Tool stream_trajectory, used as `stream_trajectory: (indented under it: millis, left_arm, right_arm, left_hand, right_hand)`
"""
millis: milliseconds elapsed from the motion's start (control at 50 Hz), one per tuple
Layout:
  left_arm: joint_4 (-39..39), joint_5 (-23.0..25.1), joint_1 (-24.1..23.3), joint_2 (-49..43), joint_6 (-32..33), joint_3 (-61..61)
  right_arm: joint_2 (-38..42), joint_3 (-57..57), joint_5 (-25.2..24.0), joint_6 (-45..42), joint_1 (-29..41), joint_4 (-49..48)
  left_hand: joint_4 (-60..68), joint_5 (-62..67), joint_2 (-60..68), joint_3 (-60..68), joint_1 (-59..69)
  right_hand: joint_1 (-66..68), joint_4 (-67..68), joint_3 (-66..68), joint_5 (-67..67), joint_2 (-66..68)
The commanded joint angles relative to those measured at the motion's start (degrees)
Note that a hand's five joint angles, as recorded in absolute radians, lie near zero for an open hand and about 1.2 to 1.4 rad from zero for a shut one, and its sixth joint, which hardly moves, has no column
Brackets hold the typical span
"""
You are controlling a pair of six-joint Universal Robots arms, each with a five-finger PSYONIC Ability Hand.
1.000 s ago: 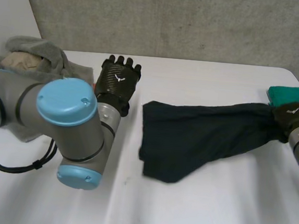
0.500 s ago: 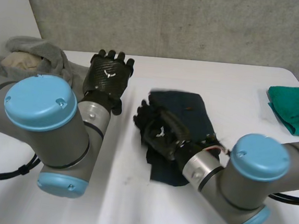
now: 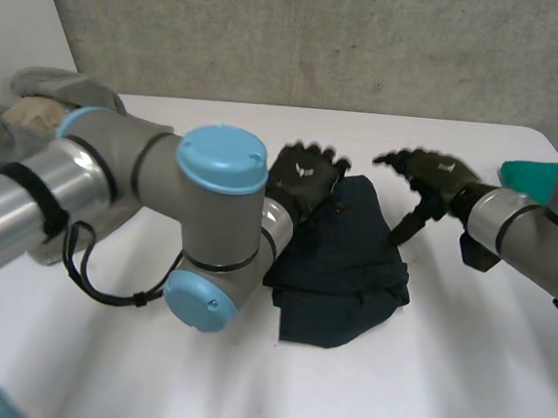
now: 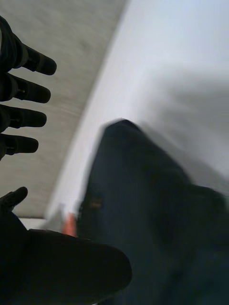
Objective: Fold the laundry.
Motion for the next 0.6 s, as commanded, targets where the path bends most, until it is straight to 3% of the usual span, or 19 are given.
stream_trajectory:
  millis: [20,200,360,460,540,600]
  left_arm:
    - [-9.4,-5.5,0.1,-5.7,0.4,5.3]
    - [-18.0,-5.2,0.2,-6.8,0.9,5.6]
    - [-18.4,-3.9,0.6,-0.7,0.3,5.8]
    - [-17.2,-0.8,0.7,5.3,-0.1,5.5]
    - [-16.9,4.0,2.1,10.1,-0.3,3.6]
    - [-16.9,10.1,3.7,14.9,-0.7,0.8]
  right_arm:
    - [15.0,-13.7,0.8,-12.2,1.1,12.4]
    - [18.2,-15.7,4.6,-15.1,1.9,12.5]
    - [9.1,-11.7,6.0,-15.2,2.3,9.1]
    - [0.0,0.8,6.7,-15.4,2.7,-1.9]
    - [-9.7,14.4,6.1,-15.8,3.8,-13.0]
    - [-14.9,26.3,5.0,-17.2,4.4,-22.9]
  left_hand:
    - [-1.1,-2.3,-1.1,-1.5,-0.4]
    - [-0.7,-1.9,-0.8,-1.2,0.0]
    - [-1.4,-2.6,-1.5,-1.8,-0.7]
    - [-1.6,-2.8,-1.7,-2.0,-0.9]
    - [-1.6,-2.8,-1.7,-2.0,-0.9]
    - [-1.6,-2.8,-1.7,-2.0,-0.9]
  right_hand:
    - [-3.2,-2.2,-2.1,-2.5,-2.2]
    - [-3.2,-2.2,-2.1,-2.5,-2.2]
    - [-3.2,-2.2,-2.1,-2.5,-2.2]
    - [-3.2,-2.2,-2.1,-2.5,-2.2]
    - [-3.2,-2.2,-2.1,-2.5,-2.2]
    - [-3.2,-2.2,-2.1,-2.5,-2.2]
